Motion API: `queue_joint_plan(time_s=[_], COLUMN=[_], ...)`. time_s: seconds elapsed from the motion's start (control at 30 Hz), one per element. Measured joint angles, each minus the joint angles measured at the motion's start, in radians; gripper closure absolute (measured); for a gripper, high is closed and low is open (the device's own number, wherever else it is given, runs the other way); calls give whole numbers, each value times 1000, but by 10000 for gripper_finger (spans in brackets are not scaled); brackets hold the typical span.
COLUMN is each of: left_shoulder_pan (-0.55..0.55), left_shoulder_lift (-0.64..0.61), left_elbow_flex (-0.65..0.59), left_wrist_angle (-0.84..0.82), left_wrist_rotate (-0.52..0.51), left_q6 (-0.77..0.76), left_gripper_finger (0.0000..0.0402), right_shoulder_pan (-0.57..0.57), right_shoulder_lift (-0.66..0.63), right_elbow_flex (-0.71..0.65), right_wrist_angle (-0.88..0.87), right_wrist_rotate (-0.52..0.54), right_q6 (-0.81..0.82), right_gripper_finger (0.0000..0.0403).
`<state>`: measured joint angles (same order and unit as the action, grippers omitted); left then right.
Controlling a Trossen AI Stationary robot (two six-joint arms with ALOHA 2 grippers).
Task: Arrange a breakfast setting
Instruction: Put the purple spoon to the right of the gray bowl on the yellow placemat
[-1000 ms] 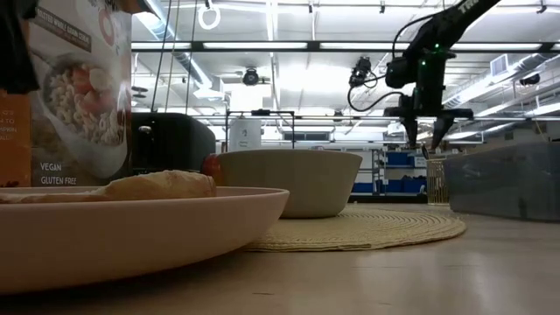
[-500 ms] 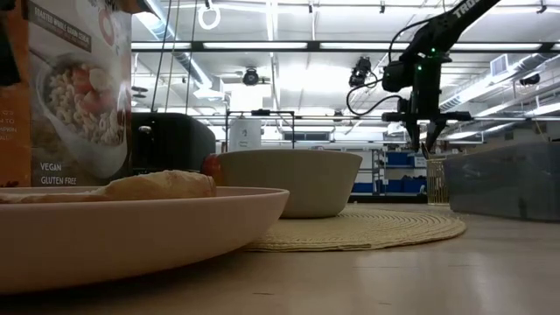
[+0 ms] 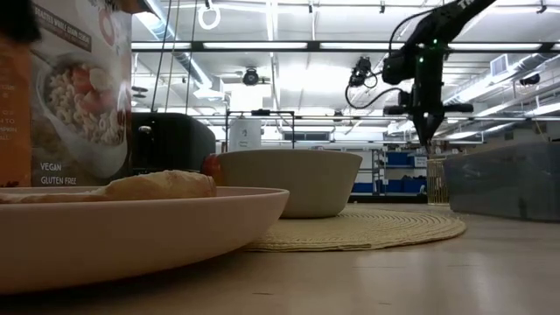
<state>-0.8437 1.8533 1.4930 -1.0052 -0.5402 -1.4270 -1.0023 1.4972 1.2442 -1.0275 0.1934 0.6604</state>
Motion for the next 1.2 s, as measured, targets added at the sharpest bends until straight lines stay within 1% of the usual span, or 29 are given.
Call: queue_joint_plan(time_s=[0.17,0.27,0.33,0.43,0.5,0.57,0.7,0.77,0.83,0.9,0.97,1.07,1.13,1.2], left_shoulder_pan=[24,55,79,128,166,208,293,335,383,436,494,590,662,731], left_shoulder_lift=[-49,-87,-110,-132,-133,-133,-133,-133,-134,-133,-133,-133,-133,-133], left_elbow_flex=[44,73,100,178,252,322,425,466,496,530,564,633,676,711], left_wrist_angle=[-12,1,1,20,37,83,239,310,340,331,327,308,308,308], left_wrist_rotate=[-66,-159,-223,-311,-372,-408,-413,-388,-337,-230,-98,191,428,672], left_q6=[107,194,293,486,645,819,1150,1269,1322,1332,1324,1275,1214,1123], left_gripper_finger=[166,166,166,166,166,166,166,166,166,166,166,166,166,166], right_shoulder_pan=[9,25,44,80,119,167,285,353,422,486,541,607,643,683], right_shoulder_lift=[-78,-154,-210,-300,-364,-426,-534,-575,-607,-630,-644,-644,-632,-616], right_elbow_flex=[55,102,133,176,189,192,192,192,192,192,192,192,192,192], right_wrist_angle=[-89,-106,-114,-109,-94,-75,-15,38,100,165,226,304,333,368], right_wrist_rotate=[22,15,-34,-159,-236,-280,-332,-362,-403,-462,-547,-706,-808,-894], right_q6=[-12,-33,-38,-32,-13,23,91,105,100,63,-2,-101,-177,-265], right_gripper_finger=[390,390,389,389,389,389,390,390,390,390,390,390,390,390])
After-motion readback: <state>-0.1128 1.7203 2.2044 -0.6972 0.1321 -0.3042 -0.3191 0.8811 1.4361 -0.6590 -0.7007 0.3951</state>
